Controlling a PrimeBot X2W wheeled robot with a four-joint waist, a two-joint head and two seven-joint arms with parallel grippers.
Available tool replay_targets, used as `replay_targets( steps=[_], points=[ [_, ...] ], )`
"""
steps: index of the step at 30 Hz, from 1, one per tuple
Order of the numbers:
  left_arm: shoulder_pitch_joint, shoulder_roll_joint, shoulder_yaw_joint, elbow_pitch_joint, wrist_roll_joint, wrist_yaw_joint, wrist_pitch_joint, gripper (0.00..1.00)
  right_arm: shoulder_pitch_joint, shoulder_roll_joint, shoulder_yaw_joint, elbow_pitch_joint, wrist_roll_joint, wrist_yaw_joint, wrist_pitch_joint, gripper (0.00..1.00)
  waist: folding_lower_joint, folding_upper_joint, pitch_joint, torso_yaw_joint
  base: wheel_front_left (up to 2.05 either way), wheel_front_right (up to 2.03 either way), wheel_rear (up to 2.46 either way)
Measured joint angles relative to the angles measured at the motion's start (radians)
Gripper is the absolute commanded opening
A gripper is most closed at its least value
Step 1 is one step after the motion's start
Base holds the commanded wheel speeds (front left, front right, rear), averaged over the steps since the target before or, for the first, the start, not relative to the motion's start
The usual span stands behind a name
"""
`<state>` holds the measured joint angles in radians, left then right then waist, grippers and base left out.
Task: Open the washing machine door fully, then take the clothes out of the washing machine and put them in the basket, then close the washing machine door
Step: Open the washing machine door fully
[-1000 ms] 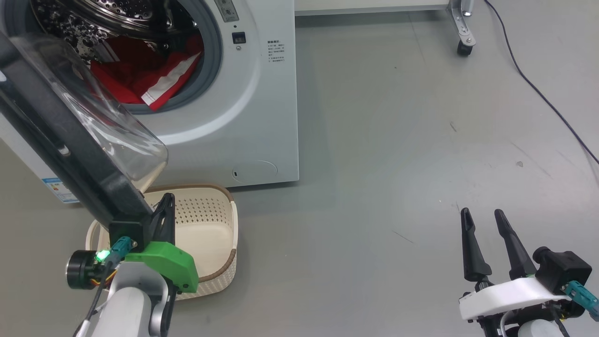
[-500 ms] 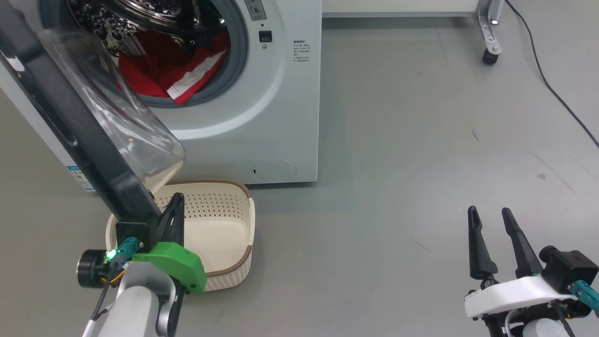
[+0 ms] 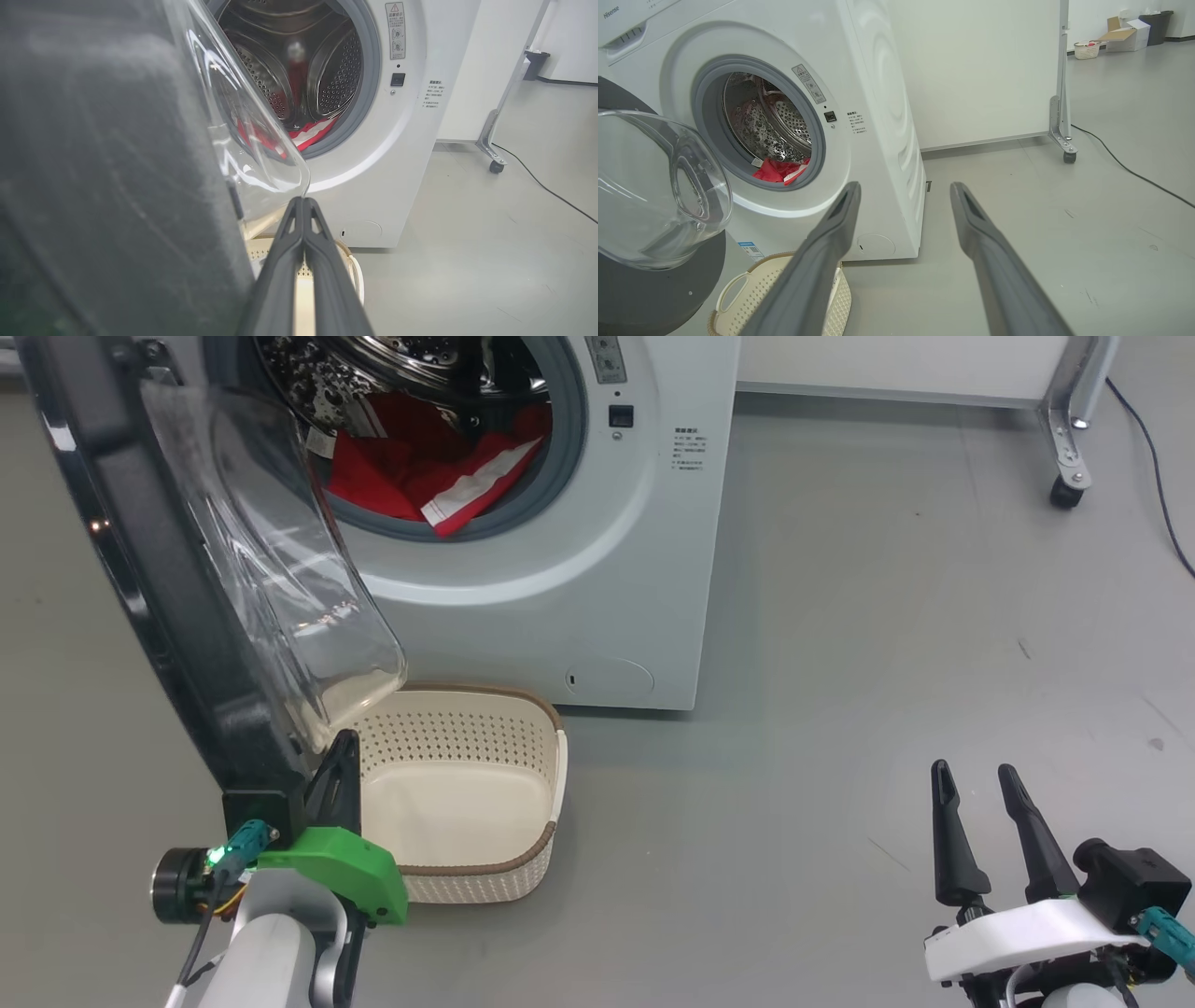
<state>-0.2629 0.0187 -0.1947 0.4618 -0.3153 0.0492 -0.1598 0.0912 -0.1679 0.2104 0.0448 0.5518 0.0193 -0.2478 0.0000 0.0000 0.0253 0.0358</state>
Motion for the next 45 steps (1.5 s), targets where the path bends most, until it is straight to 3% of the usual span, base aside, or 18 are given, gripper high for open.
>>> replay_targets(
  steps=[24,45],
  points=[
    [-0.004,0.01,0.09,0.013,-0.036,0.026,-0.037,0.0,0.005,0.013,0.008,0.003,-0.009,0.014,0.0,1.0,0.0,0.0,0.014,0.162,0.0,0.0,0.0],
    [-0.015,0.115,0.279,-0.007,-0.11,0.047,-0.054,0.0,-0.032,0.003,0.055,-0.012,-0.053,0.024,0.015,1.0,0.0,0.0,0.125,0.199,0.0,0.0,0.0]
  ],
)
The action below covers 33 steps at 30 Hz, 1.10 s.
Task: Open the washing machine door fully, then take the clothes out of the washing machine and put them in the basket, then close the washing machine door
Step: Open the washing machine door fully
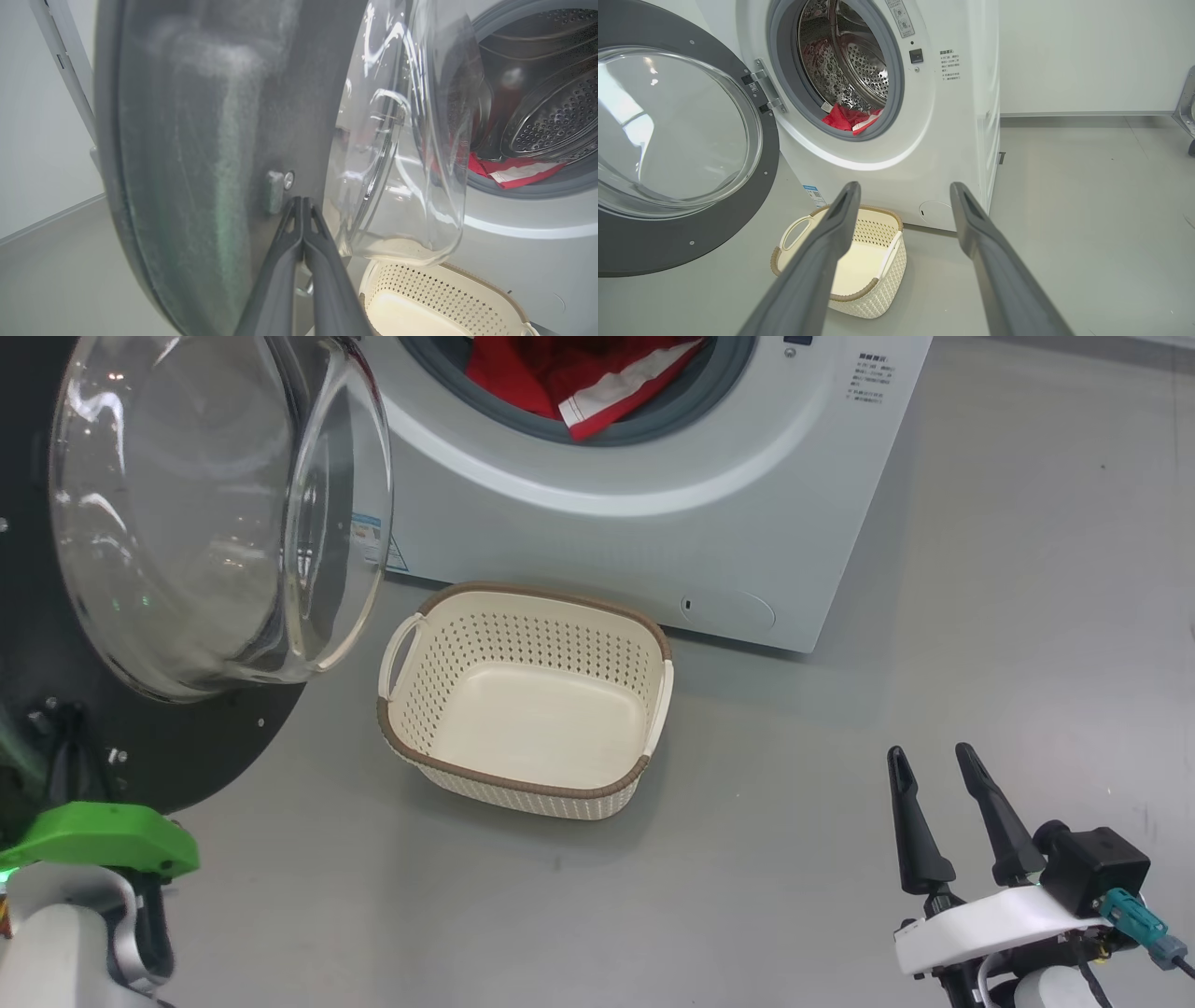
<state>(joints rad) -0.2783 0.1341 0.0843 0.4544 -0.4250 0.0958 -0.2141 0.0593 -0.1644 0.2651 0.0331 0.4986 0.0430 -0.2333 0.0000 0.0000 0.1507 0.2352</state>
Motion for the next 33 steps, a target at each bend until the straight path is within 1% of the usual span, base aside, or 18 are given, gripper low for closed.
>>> replay_targets(
  steps=[2,12,15,21,25,33],
  points=[
    [-0.013,0.01,0.024,-0.004,-0.021,0.0,0.0,0.0,-0.006,-0.004,0.0,-0.004,-0.001,0.0,0.0,1.0,0.0,0.0,0.015,-0.002,0.0,0.0,0.0],
    [-0.053,0.081,0.115,-0.01,-0.054,0.004,-0.006,0.0,-0.047,-0.02,0.004,-0.032,-0.018,0.0,0.025,1.0,0.0,0.0,0.103,-0.018,0.0,0.0,0.0],
    [-0.07,0.1,0.147,-0.006,-0.086,0.005,0.007,0.0,-0.063,-0.023,0.001,-0.042,-0.018,0.0,0.027,1.0,0.0,0.0,0.132,-0.024,0.0,0.0,0.0],
    [-0.128,0.173,0.202,0.018,-0.1,0.005,0.016,0.0,-0.079,-0.032,-0.012,-0.052,-0.018,-0.001,0.034,1.0,0.0,0.0,0.201,-0.035,0.0,0.0,0.0],
    [-0.149,0.199,0.213,0.034,-0.101,0.008,0.019,0.0,-0.102,-0.038,-0.02,-0.055,-0.018,-0.002,0.034,1.0,0.0,0.0,0.232,-0.04,0.0,0.0,0.0],
    [-0.185,0.215,0.206,0.065,-0.101,0.008,0.02,0.0,-0.122,-0.043,-0.023,-0.059,-0.019,-0.001,0.035,1.0,0.0,0.0,0.268,-0.043,0.0,0.0,0.0]
  ],
)
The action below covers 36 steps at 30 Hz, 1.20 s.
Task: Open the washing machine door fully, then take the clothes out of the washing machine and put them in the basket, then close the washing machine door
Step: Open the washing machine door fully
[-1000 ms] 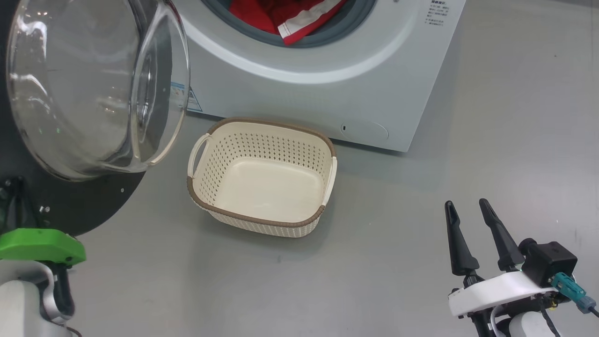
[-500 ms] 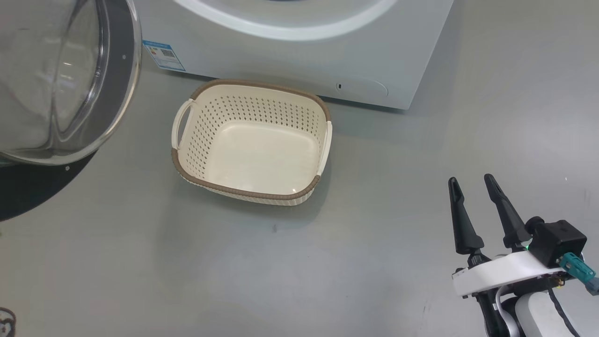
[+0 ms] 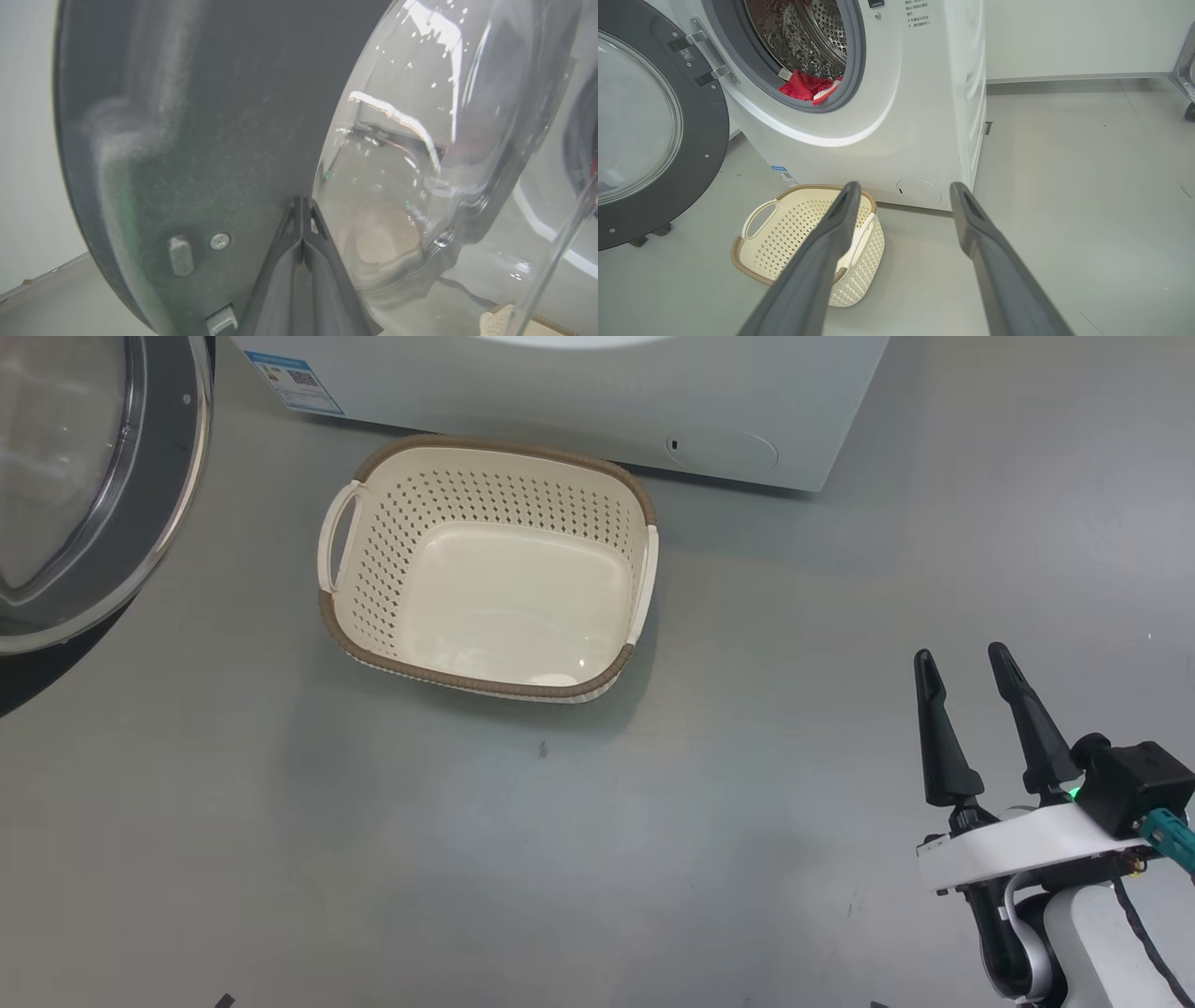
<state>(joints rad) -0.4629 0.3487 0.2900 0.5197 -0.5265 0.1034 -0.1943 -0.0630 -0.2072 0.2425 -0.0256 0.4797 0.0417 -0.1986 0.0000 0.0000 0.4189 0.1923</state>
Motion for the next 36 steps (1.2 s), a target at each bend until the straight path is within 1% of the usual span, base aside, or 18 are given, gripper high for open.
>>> replay_targets(
  steps=[5,7,13,16,27,31,36],
  points=[
    [-0.014,0.0,-0.007,0.028,0.0,-0.005,-0.001,0.0,-0.013,-0.005,0.0,0.004,0.0,0.0,0.001,1.0,0.0,0.0,0.007,0.002,0.0,0.0,0.0],
    [-0.014,-0.002,-0.021,0.04,0.002,-0.013,-0.002,0.0,-0.013,-0.006,-0.001,0.014,0.0,0.0,0.001,1.0,0.0,0.0,0.003,0.003,0.0,0.0,0.0],
    [-0.014,-0.056,-0.075,0.06,0.014,-0.033,-0.018,0.0,-0.016,0.002,0.001,0.039,0.0,0.003,-0.001,1.0,0.0,0.0,-0.025,0.006,0.0,0.0,0.0],
    [-0.014,-0.073,-0.102,0.07,0.029,-0.05,-0.027,0.0,-0.016,0.011,0.003,0.055,0.002,0.009,-0.002,1.0,0.0,0.0,-0.045,0.008,0.0,0.0,0.0],
    [0.03,-0.126,-0.182,0.078,0.087,-0.093,-0.046,0.0,-0.015,0.038,-0.003,0.118,0.013,0.019,-0.025,1.0,0.0,0.0,-0.158,0.007,0.0,0.0,0.0],
    [0.063,-0.148,-0.204,0.068,0.092,-0.104,-0.05,0.0,-0.011,0.043,-0.027,0.131,0.025,0.018,-0.029,1.0,0.0,0.0,-0.209,0.001,0.0,0.0,0.0],
    [0.11,-0.177,-0.248,0.043,0.129,-0.123,-0.054,0.0,0.004,0.047,-0.05,0.136,0.032,0.017,-0.036,1.0,0.0,0.0,-0.273,-0.012,0.0,0.0,0.0]
  ],
)
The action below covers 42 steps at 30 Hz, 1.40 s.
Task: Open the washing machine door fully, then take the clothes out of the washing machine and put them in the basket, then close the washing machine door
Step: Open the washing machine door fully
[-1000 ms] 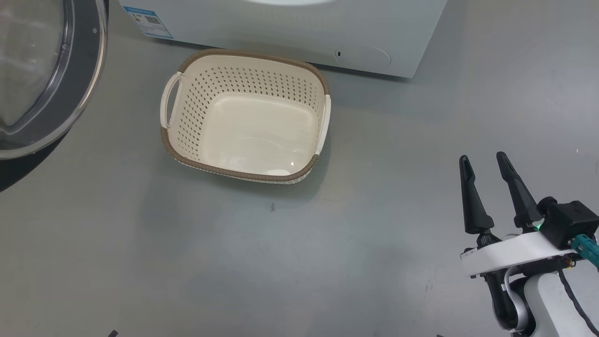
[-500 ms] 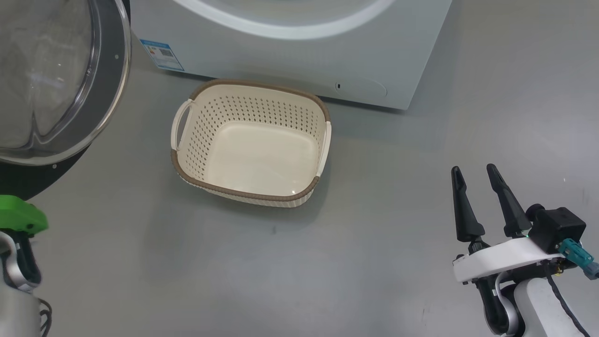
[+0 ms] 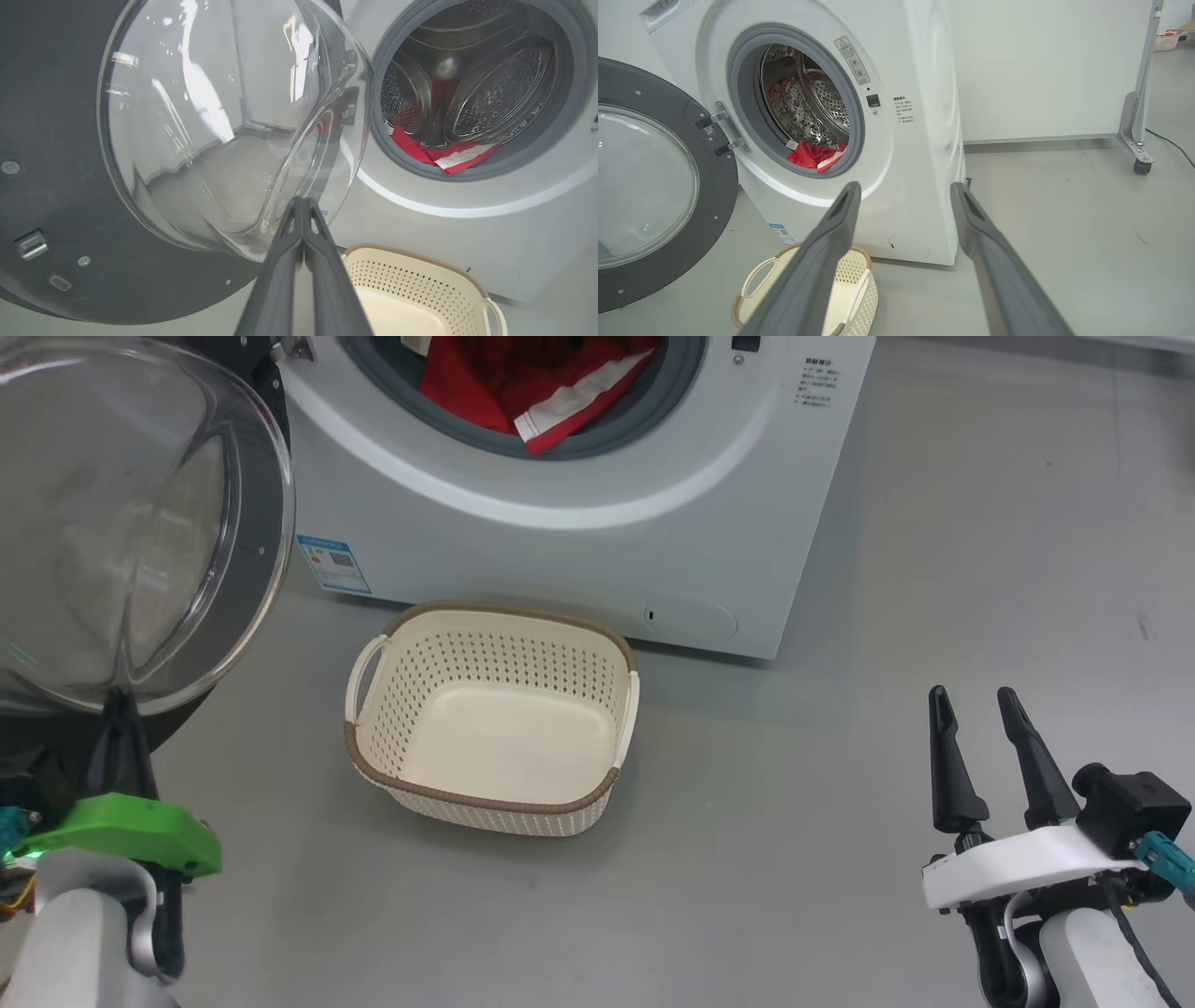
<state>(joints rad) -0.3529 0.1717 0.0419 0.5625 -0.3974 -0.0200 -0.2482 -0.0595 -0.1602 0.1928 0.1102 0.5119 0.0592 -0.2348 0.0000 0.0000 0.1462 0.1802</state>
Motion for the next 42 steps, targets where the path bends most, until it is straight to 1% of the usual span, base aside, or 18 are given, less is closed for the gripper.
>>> replay_targets(
  steps=[9,12,21,28,29,30,31,42],
  points=[
    [0.089,-0.04,-0.046,-0.063,0.016,-0.029,-0.001,0.0,0.047,0.005,-0.02,0.001,0.008,-0.009,-0.001,1.0,0.0,0.0,-0.092,-0.049,0.0,0.0,0.0],
    [0.118,-0.056,-0.053,-0.085,0.019,-0.03,-0.001,0.0,0.058,0.006,-0.021,-0.002,0.008,-0.009,-0.006,1.0,0.0,0.0,-0.111,-0.073,0.0,0.0,0.0],
    [0.197,-0.092,-0.094,-0.163,0.033,-0.04,-0.001,0.0,0.1,0.005,-0.032,-0.019,0.009,-0.01,-0.009,1.0,0.0,0.0,-0.148,-0.135,0.0,0.0,0.0],
    [0.235,-0.102,-0.119,-0.224,0.051,-0.053,-0.004,0.0,0.123,0.005,-0.039,-0.036,0.008,-0.01,-0.009,1.0,0.0,0.0,-0.156,-0.147,0.0,0.0,0.0],
    [0.241,-0.103,-0.123,-0.233,0.051,-0.056,-0.004,0.22,0.125,0.005,-0.039,-0.038,0.008,-0.01,-0.009,1.0,0.0,0.0,-0.156,-0.148,0.0,0.0,0.0],
    [0.245,-0.104,-0.128,-0.24,0.051,-0.056,-0.004,0.69,0.126,0.005,-0.039,-0.039,0.008,-0.01,-0.009,1.0,0.0,0.0,-0.156,-0.148,0.0,0.0,0.0],
    [0.25,-0.105,-0.133,-0.247,0.051,-0.056,-0.004,1.0,0.128,0.005,-0.04,-0.04,0.008,-0.01,-0.01,1.0,0.0,0.0,-0.156,-0.149,0.0,0.0,0.0],
    [0.291,-0.112,-0.146,-0.289,0.054,-0.06,-0.004,1.0,0.133,0.001,-0.038,-0.052,0.003,-0.01,-0.01,1.0,0.0,0.0,-0.153,-0.143,0.0,0.0,0.0]
  ],
)
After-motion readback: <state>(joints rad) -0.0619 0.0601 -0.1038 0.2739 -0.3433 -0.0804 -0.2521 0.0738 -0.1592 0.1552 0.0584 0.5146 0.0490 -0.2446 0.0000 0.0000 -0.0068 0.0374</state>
